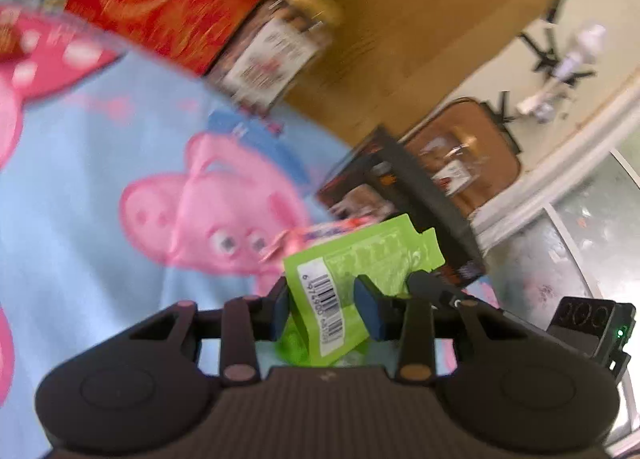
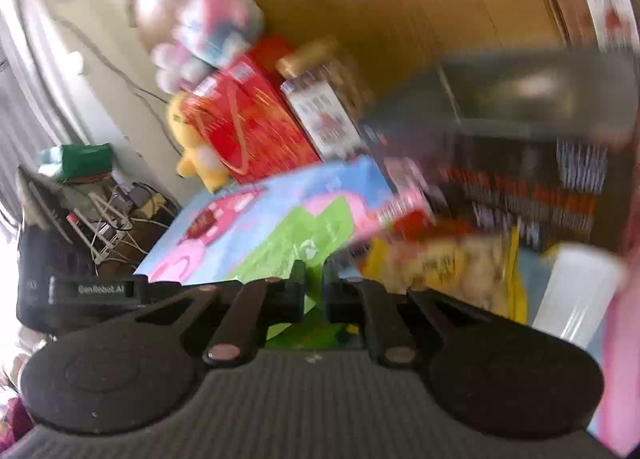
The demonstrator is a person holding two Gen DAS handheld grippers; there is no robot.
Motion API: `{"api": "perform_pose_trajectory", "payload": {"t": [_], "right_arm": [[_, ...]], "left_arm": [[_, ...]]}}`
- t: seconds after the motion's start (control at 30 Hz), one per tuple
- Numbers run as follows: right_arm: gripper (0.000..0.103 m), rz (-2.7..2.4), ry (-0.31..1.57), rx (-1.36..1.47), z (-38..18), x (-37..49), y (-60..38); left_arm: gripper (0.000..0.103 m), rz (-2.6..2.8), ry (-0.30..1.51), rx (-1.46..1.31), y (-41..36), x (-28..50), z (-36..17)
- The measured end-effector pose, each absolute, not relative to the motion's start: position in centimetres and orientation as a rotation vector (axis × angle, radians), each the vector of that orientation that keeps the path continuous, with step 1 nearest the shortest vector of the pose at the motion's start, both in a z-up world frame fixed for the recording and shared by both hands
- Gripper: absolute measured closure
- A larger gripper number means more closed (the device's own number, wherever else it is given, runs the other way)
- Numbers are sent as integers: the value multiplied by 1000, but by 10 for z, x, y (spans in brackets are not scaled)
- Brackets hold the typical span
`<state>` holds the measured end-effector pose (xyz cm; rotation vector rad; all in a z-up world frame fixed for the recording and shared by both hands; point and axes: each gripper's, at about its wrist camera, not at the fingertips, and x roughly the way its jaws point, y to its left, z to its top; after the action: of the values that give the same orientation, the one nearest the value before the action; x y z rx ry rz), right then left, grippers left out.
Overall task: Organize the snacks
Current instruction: 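Lower the green pouch into the black box and open the left tool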
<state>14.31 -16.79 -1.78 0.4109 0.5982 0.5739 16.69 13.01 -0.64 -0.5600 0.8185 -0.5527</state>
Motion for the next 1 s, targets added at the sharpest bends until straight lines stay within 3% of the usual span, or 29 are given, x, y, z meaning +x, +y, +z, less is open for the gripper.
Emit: {"api": "perform_pose_trajectory", "payload": {"t": [0.13,0.3,0.43,0.5,0.57,0.83,1.0], "right_arm": [[92,529,464,367,4,134,-185],[91,371,357,433,20,156,-239],[83,269,406,355,18,185,-266],[74,242,470,348,11,197,-277],[74,237,505,354,7,204,-286],[82,223,625,334,11,247,-310],[92,189,655,179,16,270,-308]], "left_arm": [[68,-608,751,-459,92,186,34],[60,-676,703,-295,10,240,66],[46,-602,736,-166,-52,277,64],[45,-562,753,-120,-65,282,55],[45,-543,785,-113,-71,286,46],[45,-482,812,-71,-80,286,35],[44,-467,796,-58,-83,270,40]]}}
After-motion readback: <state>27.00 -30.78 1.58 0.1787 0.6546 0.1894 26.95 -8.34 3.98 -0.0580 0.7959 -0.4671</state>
